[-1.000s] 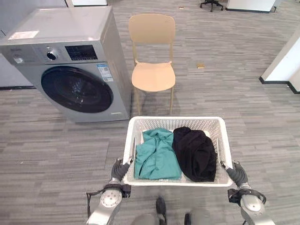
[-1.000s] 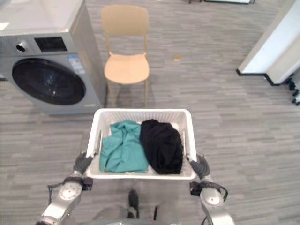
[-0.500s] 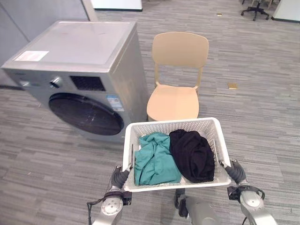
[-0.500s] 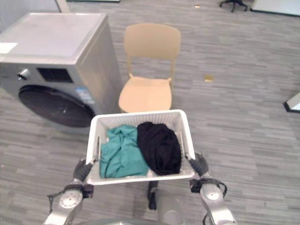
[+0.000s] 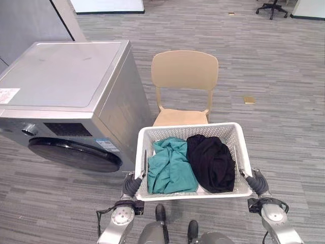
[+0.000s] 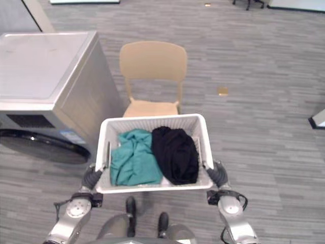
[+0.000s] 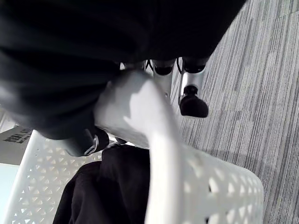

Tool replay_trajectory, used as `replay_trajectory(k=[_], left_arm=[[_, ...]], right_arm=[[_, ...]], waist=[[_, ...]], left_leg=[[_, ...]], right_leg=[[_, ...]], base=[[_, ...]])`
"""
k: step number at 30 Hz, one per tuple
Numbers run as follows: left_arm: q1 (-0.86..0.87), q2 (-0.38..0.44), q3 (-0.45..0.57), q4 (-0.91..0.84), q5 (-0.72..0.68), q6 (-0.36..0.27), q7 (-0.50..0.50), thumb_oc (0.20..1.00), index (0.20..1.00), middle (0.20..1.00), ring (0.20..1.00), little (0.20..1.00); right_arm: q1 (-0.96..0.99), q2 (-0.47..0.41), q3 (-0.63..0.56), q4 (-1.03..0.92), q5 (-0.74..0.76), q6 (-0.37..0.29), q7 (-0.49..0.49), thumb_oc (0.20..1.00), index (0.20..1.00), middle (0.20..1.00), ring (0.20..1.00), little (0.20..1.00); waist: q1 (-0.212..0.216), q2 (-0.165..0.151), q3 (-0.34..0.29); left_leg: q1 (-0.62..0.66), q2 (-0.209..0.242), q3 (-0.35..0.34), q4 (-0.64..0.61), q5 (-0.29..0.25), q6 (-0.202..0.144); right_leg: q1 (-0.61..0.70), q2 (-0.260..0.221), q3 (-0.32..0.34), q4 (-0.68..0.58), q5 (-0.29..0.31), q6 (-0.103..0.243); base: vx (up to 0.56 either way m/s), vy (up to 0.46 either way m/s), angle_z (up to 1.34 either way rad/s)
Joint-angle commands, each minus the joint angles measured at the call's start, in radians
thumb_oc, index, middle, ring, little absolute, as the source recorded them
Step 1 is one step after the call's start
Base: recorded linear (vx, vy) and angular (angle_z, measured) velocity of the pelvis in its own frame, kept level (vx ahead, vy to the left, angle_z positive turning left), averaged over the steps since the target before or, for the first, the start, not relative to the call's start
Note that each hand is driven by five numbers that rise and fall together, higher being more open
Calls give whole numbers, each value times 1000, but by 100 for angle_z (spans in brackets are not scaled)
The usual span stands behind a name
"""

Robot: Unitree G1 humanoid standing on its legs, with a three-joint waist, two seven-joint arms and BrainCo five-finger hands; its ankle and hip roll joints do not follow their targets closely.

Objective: Grab the laundry basket,head to the washer,open it,put in the laundry and shut it.

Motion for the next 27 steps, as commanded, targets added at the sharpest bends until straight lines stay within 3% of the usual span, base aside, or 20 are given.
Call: replay_trajectory(k=[1,6,9,12,15,21,27], left_arm=[[-3,30,29,-114,-54,-88,-33,200,200,200,200,200],[1,40,22,-96,-48,-85,-32,200,200,200,200,200],[-27,70,28,-79,-34,-82,-16,200,200,200,200,200],[-43,73,30,-69,-28,-84,-9,200,200,200,200,200],[-58,75,22,-56,-16,-89,-7,200,200,200,200,200],[-98,32,-37,54,9,-75,-9,200,200,200,200,200],[-174,-19,-87,197,18,-58,24,200,200,200,200,200]], right_arm=[[-25,2,-56,-118,107,-94,22,200,200,200,200,200],[-37,27,-32,-81,87,-88,32,200,200,200,200,200],[-75,47,4,-21,48,-75,30,200,200,200,200,200],[-92,55,15,5,39,-72,23,200,200,200,200,200],[-98,57,19,41,27,-64,9,200,200,200,200,200],[-118,68,65,148,11,-46,3,200,200,200,200,200],[-191,72,130,257,5,-38,-15,200,200,200,200,200]], waist=[[35,-4,-32],[42,-15,-73],[50,-16,-65],[48,-16,-57],[35,-12,-48],[32,-21,-79],[30,-19,-70]], left_leg=[[61,11,17,-38,47,2],[111,-16,19,0,-2,36],[174,-29,50,-26,-44,77],[192,-31,57,-39,-50,83],[205,-38,48,-51,-50,82],[249,-47,53,-121,-39,68],[246,-42,36,-137,-27,54]], right_leg=[[4,-66,58,79,-118,160],[6,-125,84,150,-127,192],[-107,-162,102,337,-77,239],[-166,-169,89,350,-46,243],[-185,-151,81,283,-61,233],[-100,-132,80,127,-60,217],[-73,-118,60,75,-56,205]], base=[[269,193,-58],[233,200,-31],[161,208,-35],[84,45,-30],[73,-6,-1],[81,-59,18],[2,-83,2]])
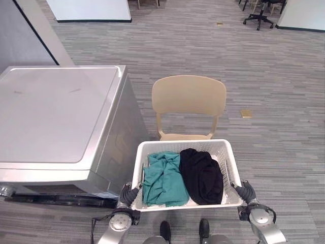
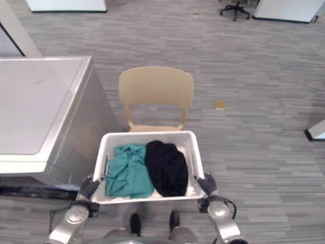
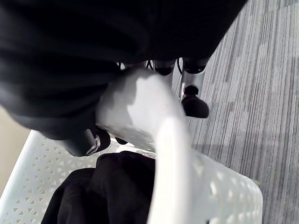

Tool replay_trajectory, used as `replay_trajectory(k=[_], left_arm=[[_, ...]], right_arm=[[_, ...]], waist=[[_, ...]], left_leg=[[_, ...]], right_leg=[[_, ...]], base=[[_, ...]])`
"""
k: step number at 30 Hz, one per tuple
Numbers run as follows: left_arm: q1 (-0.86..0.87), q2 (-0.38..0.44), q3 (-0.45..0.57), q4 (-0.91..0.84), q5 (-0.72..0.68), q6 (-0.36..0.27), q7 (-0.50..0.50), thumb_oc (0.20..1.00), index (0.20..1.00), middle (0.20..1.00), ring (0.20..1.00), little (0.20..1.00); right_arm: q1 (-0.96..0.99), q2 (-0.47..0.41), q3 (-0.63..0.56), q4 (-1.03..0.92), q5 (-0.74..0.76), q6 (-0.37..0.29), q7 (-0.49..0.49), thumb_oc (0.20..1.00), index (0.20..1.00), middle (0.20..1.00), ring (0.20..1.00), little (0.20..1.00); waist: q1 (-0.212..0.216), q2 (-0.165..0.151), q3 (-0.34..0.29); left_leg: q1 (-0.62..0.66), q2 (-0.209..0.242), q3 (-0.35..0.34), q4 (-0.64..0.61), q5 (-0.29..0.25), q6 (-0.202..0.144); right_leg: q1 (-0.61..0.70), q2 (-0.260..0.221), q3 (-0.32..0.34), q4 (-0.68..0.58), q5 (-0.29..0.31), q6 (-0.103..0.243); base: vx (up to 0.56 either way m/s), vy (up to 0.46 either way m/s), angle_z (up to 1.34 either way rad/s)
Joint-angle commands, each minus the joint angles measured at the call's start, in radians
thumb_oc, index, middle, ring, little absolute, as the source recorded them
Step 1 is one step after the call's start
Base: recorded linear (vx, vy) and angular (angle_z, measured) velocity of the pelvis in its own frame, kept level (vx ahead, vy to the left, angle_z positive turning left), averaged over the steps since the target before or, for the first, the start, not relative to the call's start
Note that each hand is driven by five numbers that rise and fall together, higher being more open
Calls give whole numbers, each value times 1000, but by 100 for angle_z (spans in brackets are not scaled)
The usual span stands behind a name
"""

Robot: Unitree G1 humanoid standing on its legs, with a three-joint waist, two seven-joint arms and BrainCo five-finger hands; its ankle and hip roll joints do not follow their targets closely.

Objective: Grab the laundry basket,head to the washer,open it,put in the laundry and shut it.

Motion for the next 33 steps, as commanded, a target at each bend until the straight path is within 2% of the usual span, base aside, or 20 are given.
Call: replay_trajectory(k=[1,6,7,8,9,10,11,12,25,33], left_arm=[[-170,-45,-53,19,-11,-87,22,200,200,200,200,200],[-268,-72,-83,112,-13,-96,69,200,200,200,200,200],[-336,-90,-102,179,-18,-99,98,369,369,369,369,369],[-338,-91,-102,181,-18,-100,98,404,404,404,404,404],[-366,-97,-108,213,-16,-99,110,542,542,542,542,542],[-415,-101,-121,261,-11,-99,129,1000,1000,1000,1000,1000],[-416,-101,-121,262,-11,-99,129,1000,1000,1000,1000,1000],[-441,-98,-132,272,-3,-102,147,1000,1000,1000,1000,1000],[-410,-81,-107,276,-23,-113,148,1000,1000,1000,1000,1000],[-380,-63,-75,200,-99,-137,143,1000,1000,1000,1000,1000]], right_arm=[[-126,15,34,-29,15,-69,3,200,200,200,200,200],[-193,14,65,16,24,-74,-31,200,200,200,200,200],[-236,22,84,51,34,-74,-50,200,200,200,200,200],[-237,22,84,52,34,-75,-50,200,200,200,200,200],[-253,27,93,72,40,-73,-54,200,200,200,200,200],[-284,34,112,111,47,-72,-57,341,341,341,341,341],[-285,34,112,112,47,-73,-57,460,460,460,460,460],[-309,39,131,140,42,-73,-69,1000,1000,1000,1000,1000],[-289,50,121,197,50,-69,-70,1000,1000,1000,1000,1000],[-298,64,84,213,152,-85,-66,1000,1000,1000,1000,1000]], waist=[[17,-13,5],[13,-4,49],[11,1,64],[11,1,64],[10,3,70],[10,5,88],[10,5,88],[12,5,100],[14,-7,103],[24,-13,96]], left_leg=[[-46,0,-22,-6,-43,-25],[-110,5,-36,-6,-17,-33],[-139,9,-43,-6,-5,-35],[-141,10,-44,-6,-5,-35],[-153,11,-47,-6,-1,-35],[-171,14,-49,-6,9,-37],[-172,14,-50,-6,9,-37],[-187,16,-51,-6,16,-37],[-173,19,-46,-6,14,-40],[-163,15,-51,-6,10,-43]], right_leg=[[-1,-9,-13,75,-156,45],[-64,-2,-25,86,-152,38],[-101,3,-28,103,-153,33],[-103,3,-28,104,-153,33],[-119,5,-29,110,-153,31],[-142,7,-30,124,-152,27],[-143,7,-30,125,-152,27],[-164,9,-30,137,-152,25],[-159,13,-30,148,-158,21],[-139,17,-30,122,-151,20]], base=[[-86,-39,5],[-166,-30,18],[-175,-12,7],[-144,-8,9],[-120,-4,20],[-120,-4,16],[-142,2,13],[-64,6,3],[-7,1,0],[0,0,0]])
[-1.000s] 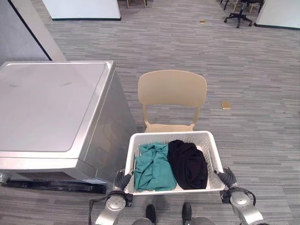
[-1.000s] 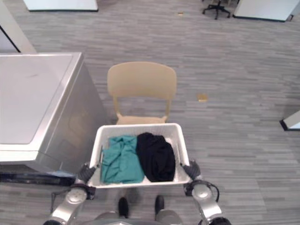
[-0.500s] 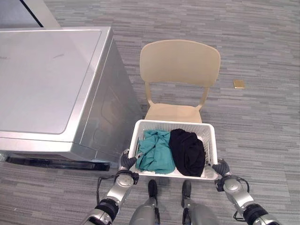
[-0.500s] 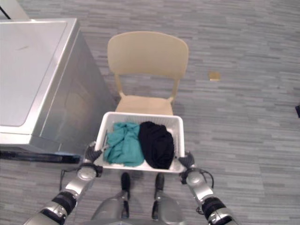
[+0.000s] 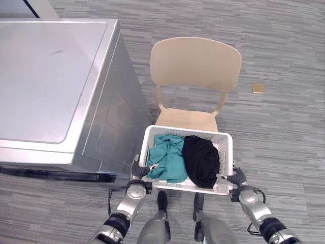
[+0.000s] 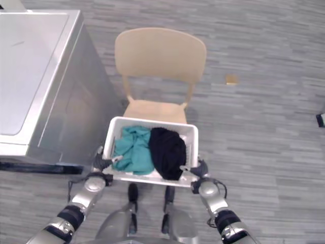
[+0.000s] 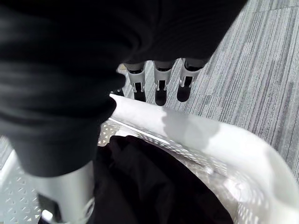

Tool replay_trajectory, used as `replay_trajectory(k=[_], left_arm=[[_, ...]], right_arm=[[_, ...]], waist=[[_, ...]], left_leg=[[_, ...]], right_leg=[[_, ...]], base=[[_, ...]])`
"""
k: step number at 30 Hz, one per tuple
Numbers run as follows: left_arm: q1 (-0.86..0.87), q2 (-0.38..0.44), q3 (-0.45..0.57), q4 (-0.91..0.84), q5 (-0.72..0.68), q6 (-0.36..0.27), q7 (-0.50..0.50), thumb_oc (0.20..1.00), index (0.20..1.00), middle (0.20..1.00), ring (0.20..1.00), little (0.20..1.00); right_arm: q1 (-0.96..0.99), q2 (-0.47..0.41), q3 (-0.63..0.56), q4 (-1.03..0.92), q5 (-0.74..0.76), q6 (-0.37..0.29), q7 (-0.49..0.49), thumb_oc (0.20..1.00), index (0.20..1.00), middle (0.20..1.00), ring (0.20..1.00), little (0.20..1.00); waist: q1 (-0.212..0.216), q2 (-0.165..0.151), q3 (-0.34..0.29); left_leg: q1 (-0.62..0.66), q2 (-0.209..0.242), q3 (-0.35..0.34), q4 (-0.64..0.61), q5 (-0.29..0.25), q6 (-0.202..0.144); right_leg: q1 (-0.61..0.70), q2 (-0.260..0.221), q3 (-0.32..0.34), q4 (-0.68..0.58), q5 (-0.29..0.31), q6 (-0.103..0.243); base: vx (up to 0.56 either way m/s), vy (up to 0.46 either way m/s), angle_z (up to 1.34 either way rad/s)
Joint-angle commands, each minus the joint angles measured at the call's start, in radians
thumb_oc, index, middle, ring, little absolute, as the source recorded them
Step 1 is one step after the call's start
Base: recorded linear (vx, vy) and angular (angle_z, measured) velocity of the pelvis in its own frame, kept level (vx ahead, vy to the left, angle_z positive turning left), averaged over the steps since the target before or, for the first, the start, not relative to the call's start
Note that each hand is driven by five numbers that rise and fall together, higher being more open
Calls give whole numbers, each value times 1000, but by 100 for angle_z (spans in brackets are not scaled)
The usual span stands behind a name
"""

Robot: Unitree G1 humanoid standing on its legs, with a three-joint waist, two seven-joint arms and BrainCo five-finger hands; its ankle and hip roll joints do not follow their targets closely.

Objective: Grab the laundry basket,head to the washer,open it,put in the laundry and shut it.

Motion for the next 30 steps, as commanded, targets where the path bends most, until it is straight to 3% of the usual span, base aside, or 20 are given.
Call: replay_trajectory(k=[1,14,23,30], left_arm=[[-53,-7,-22,-21,-39,-63,5,1000,1000,1000,1000,1000],[-206,-48,-90,36,-144,-74,20,1000,1000,1000,1000,1000],[-277,-12,-71,18,-156,-88,42,1000,1000,1000,1000,1000],[-207,50,-33,-96,-82,-96,27,1000,1000,1000,1000,1000]], right_arm=[[-25,30,0,-43,68,-49,-5,1000,1000,1000,1000,1000],[-220,125,125,-6,198,-41,-9,1000,1000,1000,1000,1000],[-292,96,105,-21,198,-43,-39,1000,1000,1000,1000,1000],[-202,42,45,-67,138,-51,-31,1000,1000,1000,1000,1000]], waist=[[20,-9,-38],[39,-5,21],[40,-17,22],[37,-21,-2]], left_leg=[[-18,-13,1,-6,-46,-14],[-107,-13,-9,-6,-9,-22],[-122,-13,-3,-6,-9,-26],[-83,-15,4,-6,-27,-21]], right_leg=[[-18,-14,25,121,-168,38],[-106,-8,25,119,-138,30],[-124,-13,21,131,-137,31],[-85,-15,22,129,-149,34]], base=[[-48,-6,1],[-63,4,0],[-1,12,5],[39,5,1]])
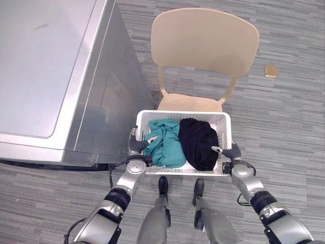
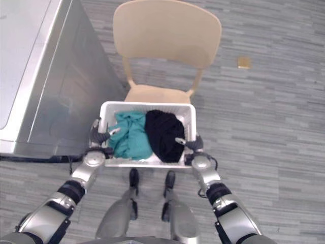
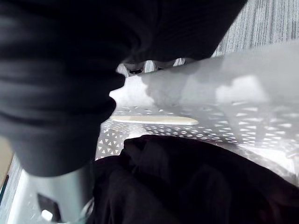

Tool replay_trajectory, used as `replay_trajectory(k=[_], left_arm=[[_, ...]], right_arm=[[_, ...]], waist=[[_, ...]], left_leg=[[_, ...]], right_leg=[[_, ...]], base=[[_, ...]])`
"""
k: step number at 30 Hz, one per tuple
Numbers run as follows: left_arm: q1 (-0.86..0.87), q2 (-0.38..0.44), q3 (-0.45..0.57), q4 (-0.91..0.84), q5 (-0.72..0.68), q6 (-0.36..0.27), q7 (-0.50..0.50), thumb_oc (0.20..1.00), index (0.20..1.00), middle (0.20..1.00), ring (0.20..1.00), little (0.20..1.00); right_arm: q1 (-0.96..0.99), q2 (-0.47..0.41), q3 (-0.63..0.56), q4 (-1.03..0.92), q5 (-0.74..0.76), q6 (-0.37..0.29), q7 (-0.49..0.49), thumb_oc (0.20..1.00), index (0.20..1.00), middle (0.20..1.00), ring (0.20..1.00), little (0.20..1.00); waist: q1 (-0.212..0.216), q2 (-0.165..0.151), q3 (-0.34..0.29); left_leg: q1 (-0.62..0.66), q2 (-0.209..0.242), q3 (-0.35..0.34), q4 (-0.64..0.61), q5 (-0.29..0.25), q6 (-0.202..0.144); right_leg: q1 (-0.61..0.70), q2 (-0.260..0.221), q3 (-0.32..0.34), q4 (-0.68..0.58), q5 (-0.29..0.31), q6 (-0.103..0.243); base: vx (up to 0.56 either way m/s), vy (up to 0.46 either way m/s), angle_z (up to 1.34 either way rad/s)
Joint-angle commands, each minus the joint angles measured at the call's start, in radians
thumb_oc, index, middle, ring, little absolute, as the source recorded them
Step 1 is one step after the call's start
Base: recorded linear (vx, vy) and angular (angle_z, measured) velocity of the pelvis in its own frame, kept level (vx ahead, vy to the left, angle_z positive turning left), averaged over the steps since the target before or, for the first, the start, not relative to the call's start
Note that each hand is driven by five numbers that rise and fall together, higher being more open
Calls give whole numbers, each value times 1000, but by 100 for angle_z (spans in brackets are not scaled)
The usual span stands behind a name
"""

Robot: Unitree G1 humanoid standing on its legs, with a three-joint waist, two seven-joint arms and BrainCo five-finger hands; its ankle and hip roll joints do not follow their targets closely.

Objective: Grab the laundry basket,head to the washer,open it,put in the laundry and shut it.

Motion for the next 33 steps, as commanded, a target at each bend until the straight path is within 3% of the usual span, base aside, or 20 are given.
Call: replay_trajectory(k=[1,7,10,16,21,28,31,33], left_arm=[[-6,-6,-13,-69,36,-54,-17,1000,1000,1000,1000,1000],[117,174,100,-275,255,-55,-64,1000,1000,1000,1000,1000],[214,194,149,-307,238,-59,-119,1000,1000,1000,1000,1000],[404,147,206,-321,144,-48,-214,1000,1000,1000,1000,1000],[541,75,208,-164,180,-1,-264,1000,1000,1000,1000,1000],[543,35,203,73,227,28,-241,1000,1000,1000,1000,1000],[486,10,189,198,227,21,-195,1000,1000,1000,1000,1000],[480,3,189,210,228,22,-192,1000,1000,1000,1000,1000]], right_arm=[[21,28,8,-94,-54,-51,21,1000,1000,1000,1000,1000],[169,-162,-121,-236,-169,-81,89,1000,1000,1000,1000,1000],[231,-210,-152,-256,-211,-73,148,1000,1000,1000,1000,1000],[346,-220,-186,-281,-279,-63,215,1000,1000,1000,1000,1000],[432,-173,-182,-221,-404,-61,224,1000,1000,1000,1000,1000],[442,-120,-168,-114,-388,-60,202,1000,1000,1000,1000,1000],[413,-105,-164,-60,-344,-66,165,1000,1000,1000,1000,1000],[407,-103,-160,-40,-342,-62,163,1000,1000,1000,1000,1000]], waist=[[10,-28,-54],[8,-26,-79],[10,-22,-90],[15,-13,-108],[23,2,-131],[37,13,-128],[47,4,-85],[44,0,-89]], left_leg=[[-4,-23,27,-6,-53,-12],[42,-25,25,-6,-74,-12],[54,-24,18,-6,-76,-10],[83,-24,11,-6,-77,-9],[113,-21,-5,-6,-73,-7],[105,-25,-34,37,-65,-12],[-22,-54,-52,191,-82,-38],[-33,-53,-41,216,-104,-36]], right_leg=[[-18,-25,46,128,-166,53],[35,-30,35,128,-185,62],[54,-30,32,123,-187,63],[94,-27,27,125,-203,61],[137,-20,20,130,-227,52],[173,-9,6,106,-238,33],[146,-40,-21,98,-219,21],[128,-54,-34,95,-205,23]], base=[[49,3,3],[40,-6,1],[0,0,0],[-6,-38,-1],[-31,-61,10],[-65,-48,13],[-256,-8,32],[-153,43,75]])
